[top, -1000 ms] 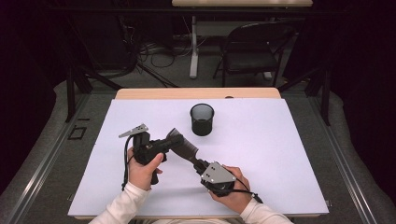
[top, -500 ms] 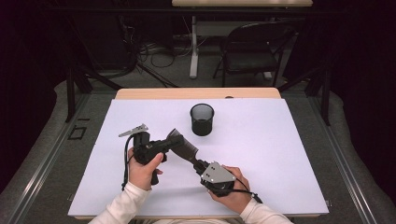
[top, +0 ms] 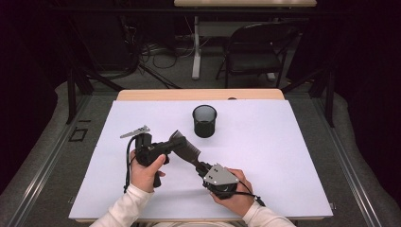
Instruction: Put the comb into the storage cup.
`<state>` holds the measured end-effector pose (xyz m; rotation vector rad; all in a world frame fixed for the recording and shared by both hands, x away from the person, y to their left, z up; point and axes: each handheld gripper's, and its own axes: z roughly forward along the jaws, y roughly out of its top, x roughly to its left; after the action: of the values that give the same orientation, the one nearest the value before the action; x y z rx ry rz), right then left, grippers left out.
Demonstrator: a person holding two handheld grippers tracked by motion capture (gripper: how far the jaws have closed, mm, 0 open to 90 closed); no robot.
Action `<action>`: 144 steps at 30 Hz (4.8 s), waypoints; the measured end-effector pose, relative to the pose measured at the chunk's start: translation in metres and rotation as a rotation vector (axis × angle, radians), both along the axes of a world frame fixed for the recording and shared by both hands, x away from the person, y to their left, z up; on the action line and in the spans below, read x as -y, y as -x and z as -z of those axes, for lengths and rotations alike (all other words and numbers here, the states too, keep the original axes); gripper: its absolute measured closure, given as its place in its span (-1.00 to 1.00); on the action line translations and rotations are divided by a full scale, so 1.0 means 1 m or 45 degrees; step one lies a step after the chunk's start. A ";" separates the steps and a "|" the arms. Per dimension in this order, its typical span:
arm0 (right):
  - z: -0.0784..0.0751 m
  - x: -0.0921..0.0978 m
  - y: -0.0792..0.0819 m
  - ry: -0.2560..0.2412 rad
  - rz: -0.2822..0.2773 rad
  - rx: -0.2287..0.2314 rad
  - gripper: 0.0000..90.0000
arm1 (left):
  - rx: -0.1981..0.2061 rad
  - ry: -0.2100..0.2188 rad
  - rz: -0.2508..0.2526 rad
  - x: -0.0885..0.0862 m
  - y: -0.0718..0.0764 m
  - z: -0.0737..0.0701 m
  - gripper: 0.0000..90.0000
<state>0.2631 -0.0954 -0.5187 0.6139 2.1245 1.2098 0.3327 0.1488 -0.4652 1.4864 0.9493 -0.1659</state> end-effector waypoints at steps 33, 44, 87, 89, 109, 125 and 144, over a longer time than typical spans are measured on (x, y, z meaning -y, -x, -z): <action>0.002 0.002 0.000 -0.016 -0.028 0.040 -0.01 | -0.027 0.034 -0.100 -0.017 -0.002 0.003 0.92; -0.004 0.005 0.000 0.038 0.007 0.031 -0.12 | 0.028 0.006 -0.165 -0.026 0.000 -0.005 0.92; -0.011 0.029 -0.014 -0.059 0.119 0.027 -0.23 | 0.082 -0.124 -0.293 -0.039 -0.018 -0.040 0.92; -0.012 0.030 -0.015 -0.070 0.124 0.021 -0.26 | 0.081 -0.133 -0.297 -0.039 -0.019 -0.042 0.92; -0.013 0.042 -0.023 -0.131 0.116 -0.050 -0.39 | 0.126 -0.187 -0.321 -0.030 -0.041 -0.068 0.92; -0.013 0.045 -0.026 -0.144 0.113 -0.079 -0.46 | 0.115 -0.222 -0.327 -0.015 -0.064 -0.080 0.92; -0.011 0.049 -0.029 -0.171 0.117 -0.161 -0.60 | 0.144 -0.256 -0.336 -0.001 -0.076 -0.098 0.92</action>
<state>0.2916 -0.1443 -0.5075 0.8588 2.1041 1.3000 0.4089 0.1497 -0.3668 1.5188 1.0828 0.2086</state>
